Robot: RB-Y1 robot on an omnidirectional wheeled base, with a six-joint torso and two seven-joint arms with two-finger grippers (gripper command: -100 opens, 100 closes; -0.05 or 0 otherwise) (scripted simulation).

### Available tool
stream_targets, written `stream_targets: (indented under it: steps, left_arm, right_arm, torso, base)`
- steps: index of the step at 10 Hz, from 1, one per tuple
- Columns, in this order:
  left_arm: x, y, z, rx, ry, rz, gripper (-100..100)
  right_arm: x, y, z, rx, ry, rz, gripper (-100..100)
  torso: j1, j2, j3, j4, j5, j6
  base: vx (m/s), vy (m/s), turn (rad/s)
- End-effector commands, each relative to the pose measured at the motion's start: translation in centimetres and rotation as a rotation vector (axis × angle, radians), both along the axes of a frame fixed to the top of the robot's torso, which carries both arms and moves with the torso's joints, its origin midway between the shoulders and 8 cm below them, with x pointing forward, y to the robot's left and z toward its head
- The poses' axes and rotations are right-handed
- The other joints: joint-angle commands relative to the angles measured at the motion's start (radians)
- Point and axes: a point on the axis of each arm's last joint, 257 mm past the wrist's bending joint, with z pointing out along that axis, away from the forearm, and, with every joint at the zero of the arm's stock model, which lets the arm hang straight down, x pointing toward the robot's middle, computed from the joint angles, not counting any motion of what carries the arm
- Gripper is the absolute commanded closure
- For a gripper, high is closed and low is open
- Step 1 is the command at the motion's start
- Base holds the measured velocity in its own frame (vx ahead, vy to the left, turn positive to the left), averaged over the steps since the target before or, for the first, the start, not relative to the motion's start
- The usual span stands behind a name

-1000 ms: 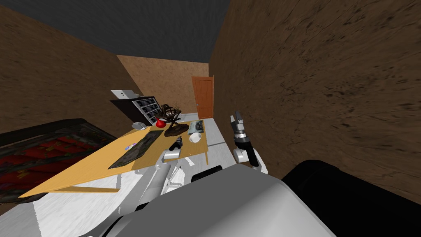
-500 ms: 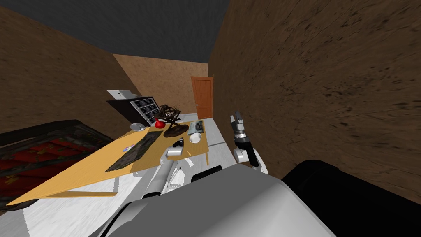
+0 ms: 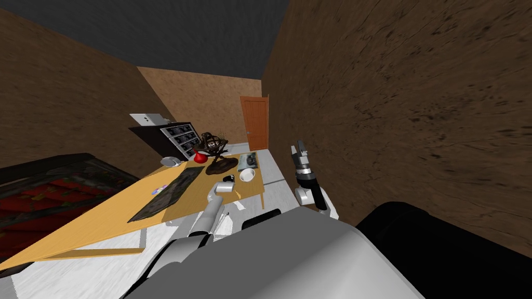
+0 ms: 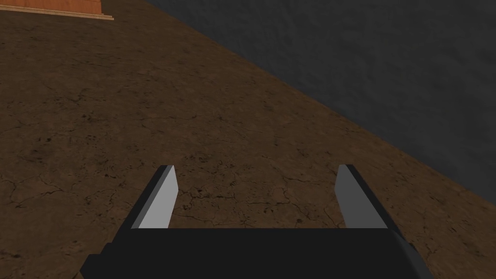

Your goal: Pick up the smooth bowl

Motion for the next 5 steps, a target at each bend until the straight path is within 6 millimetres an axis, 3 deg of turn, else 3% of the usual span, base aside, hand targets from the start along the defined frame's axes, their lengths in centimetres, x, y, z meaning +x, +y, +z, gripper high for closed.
stream_targets:
  steps: [1, 2, 5]
  left_arm:
    - [-0.3, -1.3, -0.8, -0.003, 0.057, -0.002, -100]
    - [-0.6, -1.2, -1.3, -0.001, 0.069, 0.001, -100]
    - [-1.9, -4.4, -3.0, -0.011, 0.179, -0.013, -100]
  right_arm:
    - [0.0, 0.0, 0.0, 0.000, 0.000, 0.000, 0]
    - [0.0, 0.0, 0.0, 0.000, 0.000, 0.000, 0]
    - [0.0, 0.0, 0.0, 0.000, 0.000, 0.000, 0]
  torso:
    - [0.000, 0.000, 0.000, 0.000, 0.000, 0.000]
    - [0.000, -0.001, 0.000, 0.000, 0.000, 0.000]
    - [-0.001, -0.001, -0.001, 0.000, 0.000, 0.000]
  base:
    - [0.041, 0.043, -0.060]
    - [0.039, 0.030, -0.025]
    - [0.039, 0.029, -0.043]
